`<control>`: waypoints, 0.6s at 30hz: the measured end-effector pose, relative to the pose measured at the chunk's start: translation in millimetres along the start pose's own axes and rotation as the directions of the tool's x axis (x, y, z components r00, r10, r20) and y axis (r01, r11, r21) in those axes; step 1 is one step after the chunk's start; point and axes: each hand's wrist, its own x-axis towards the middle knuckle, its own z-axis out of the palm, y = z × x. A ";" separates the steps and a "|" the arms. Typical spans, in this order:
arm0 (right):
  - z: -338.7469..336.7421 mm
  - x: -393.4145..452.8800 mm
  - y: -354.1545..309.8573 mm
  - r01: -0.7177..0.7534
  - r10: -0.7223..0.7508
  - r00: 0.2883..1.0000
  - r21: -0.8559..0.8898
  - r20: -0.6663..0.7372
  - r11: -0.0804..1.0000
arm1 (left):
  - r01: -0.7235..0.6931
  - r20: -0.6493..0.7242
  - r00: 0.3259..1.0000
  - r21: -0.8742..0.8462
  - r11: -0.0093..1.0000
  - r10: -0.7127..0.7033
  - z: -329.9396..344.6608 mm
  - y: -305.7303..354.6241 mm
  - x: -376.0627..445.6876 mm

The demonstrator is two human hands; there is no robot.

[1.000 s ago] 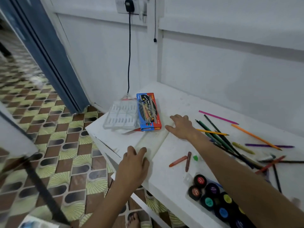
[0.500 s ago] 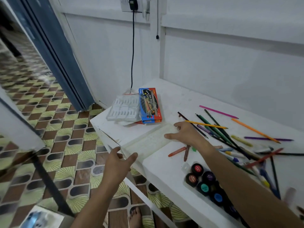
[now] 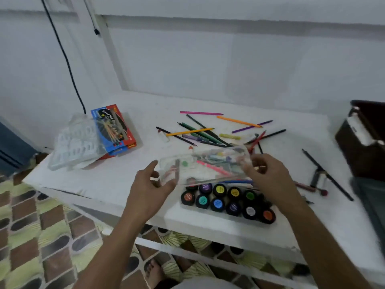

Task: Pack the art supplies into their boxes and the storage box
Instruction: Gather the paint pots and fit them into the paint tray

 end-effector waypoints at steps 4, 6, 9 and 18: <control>-19.7 -48.4 28.3 -0.062 0.057 0.989 -0.033 -0.134 0.997 | -0.102 0.080 0.992 0.097 0.990 0.094 20.1 12.0 -0.5; -22.5 -64.9 37.9 -0.098 0.091 0.980 -0.034 -0.178 0.995 | -0.142 0.123 0.984 0.126 0.982 0.126 27.8 14.1 -1.4; -21.9 -83.9 48.7 -0.134 0.132 0.971 0.003 -0.198 0.991 | -0.184 0.168 0.973 0.164 0.969 0.157 33.5 15.5 -4.7; -11.9 -102.1 53.6 -0.184 0.181 0.952 0.012 -0.246 0.983 | -0.279 0.247 0.943 0.214 0.936 0.225 33.6 21.0 -16.0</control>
